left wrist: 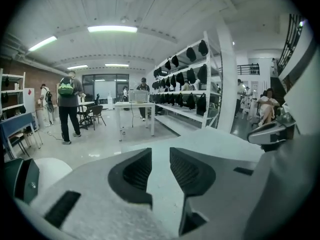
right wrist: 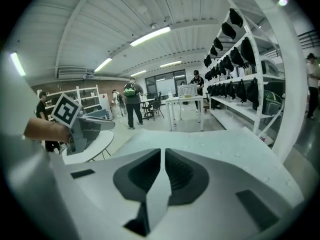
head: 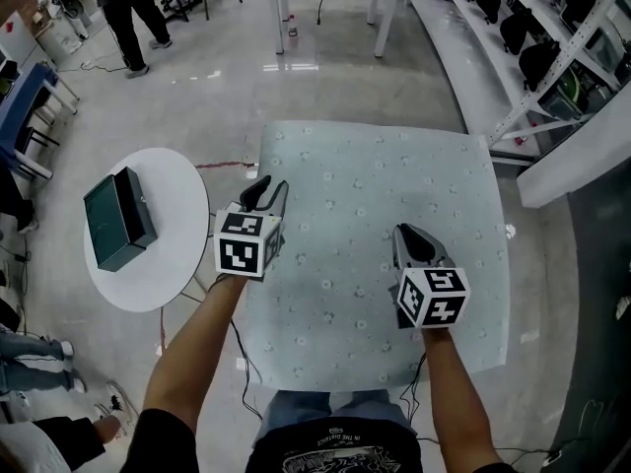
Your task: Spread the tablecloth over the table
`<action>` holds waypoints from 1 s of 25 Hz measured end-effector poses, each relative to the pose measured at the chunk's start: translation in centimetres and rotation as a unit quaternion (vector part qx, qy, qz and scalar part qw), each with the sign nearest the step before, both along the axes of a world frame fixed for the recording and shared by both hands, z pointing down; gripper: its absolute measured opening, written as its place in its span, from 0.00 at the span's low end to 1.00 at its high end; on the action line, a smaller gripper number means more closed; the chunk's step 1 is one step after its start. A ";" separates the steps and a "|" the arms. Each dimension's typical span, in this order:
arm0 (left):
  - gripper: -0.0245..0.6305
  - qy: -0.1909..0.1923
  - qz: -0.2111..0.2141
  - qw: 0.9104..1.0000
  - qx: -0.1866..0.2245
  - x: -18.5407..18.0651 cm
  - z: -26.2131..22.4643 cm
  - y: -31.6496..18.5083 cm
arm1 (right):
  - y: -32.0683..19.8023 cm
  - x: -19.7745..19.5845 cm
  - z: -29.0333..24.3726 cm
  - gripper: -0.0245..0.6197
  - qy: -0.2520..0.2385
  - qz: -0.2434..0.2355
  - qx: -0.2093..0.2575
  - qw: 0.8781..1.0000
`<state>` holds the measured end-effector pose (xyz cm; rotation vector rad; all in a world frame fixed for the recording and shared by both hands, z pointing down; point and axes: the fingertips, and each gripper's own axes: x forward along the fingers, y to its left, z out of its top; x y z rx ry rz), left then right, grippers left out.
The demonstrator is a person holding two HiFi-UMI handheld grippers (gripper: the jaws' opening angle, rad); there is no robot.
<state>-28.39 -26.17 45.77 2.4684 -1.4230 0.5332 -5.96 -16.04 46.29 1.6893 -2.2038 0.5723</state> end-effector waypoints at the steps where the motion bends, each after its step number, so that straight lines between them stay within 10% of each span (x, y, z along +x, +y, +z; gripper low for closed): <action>1: 0.22 0.003 0.001 1.000 0.005 0.6 -0.6 0.7 | 0.5 0.4 -0.5 0.09 -0.002 -0.001 0.004 1.000; 25: 0.18 0.021 -0.034 0.997 0.061 16.5 -12.0 23.9 | 15.8 11.5 -11.0 0.05 -0.037 -0.083 0.075 0.993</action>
